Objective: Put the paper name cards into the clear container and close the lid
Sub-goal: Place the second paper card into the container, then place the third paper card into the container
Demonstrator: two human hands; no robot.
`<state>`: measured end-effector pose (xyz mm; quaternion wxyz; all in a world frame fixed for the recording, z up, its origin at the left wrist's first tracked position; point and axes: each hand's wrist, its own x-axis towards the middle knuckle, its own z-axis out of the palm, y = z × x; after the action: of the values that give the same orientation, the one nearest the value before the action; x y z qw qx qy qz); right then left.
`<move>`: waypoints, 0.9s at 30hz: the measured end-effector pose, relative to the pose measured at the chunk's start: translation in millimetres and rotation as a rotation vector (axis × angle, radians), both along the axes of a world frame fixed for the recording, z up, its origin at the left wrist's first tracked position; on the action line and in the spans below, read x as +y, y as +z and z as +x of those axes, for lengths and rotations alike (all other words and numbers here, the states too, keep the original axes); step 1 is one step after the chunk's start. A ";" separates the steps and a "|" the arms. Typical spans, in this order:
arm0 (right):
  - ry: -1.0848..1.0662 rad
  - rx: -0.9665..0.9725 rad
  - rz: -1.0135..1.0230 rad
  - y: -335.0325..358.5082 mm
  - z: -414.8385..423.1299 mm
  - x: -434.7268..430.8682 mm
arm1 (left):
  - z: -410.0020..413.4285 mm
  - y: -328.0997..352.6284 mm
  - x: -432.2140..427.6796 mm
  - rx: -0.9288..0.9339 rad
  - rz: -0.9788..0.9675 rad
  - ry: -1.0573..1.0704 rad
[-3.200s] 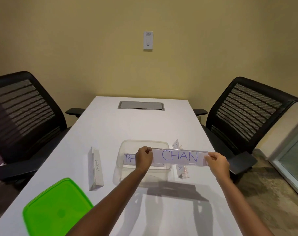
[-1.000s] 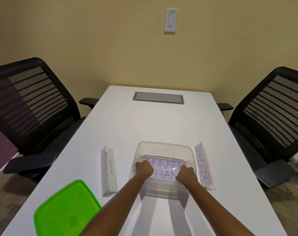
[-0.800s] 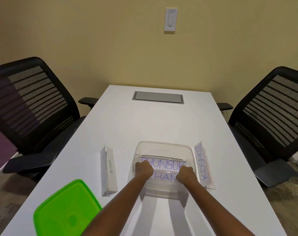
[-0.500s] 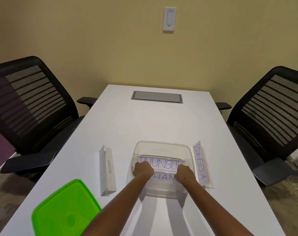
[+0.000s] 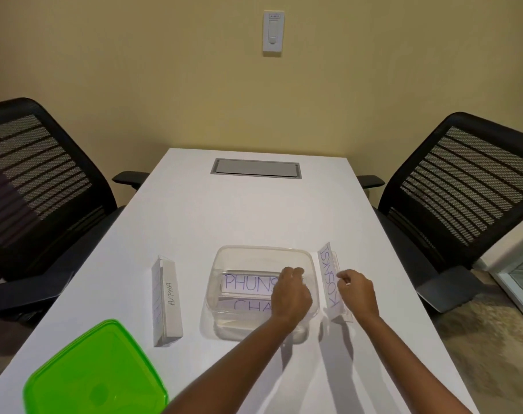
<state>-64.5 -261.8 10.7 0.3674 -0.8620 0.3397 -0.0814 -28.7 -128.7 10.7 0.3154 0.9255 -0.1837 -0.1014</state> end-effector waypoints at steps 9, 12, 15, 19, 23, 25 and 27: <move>-0.018 0.303 0.163 -53.1 -3.8 -23.0 | -9.8 -6.0 -23.0 0.213 -0.053 -0.024; -0.049 0.271 0.217 -57.2 -1.8 -20.3 | -5.8 -9.5 -21.0 0.247 -0.070 -0.023; -0.059 0.241 0.219 -56.6 -0.2 -22.5 | -3.4 -13.0 -19.5 0.277 -0.089 -0.004; -0.118 0.154 0.345 -41.8 -1.6 -29.7 | -3.3 -17.1 -18.9 0.290 -0.133 0.027; -0.199 -0.018 0.705 -18.8 -4.1 -37.6 | -6.4 -14.7 -22.7 0.226 -0.182 0.047; -0.233 -0.115 0.924 -4.5 -7.1 -35.7 | -9.0 -10.8 -25.1 0.187 -0.232 0.062; -0.227 -0.195 1.084 7.1 -10.8 -31.0 | -11.8 -6.9 -27.3 0.158 -0.300 0.071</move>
<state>-75.3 -292.8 17.7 0.7765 -0.4964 0.3879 -0.0133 -40.5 -155.9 3.8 0.4668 0.8631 -0.1386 -0.1343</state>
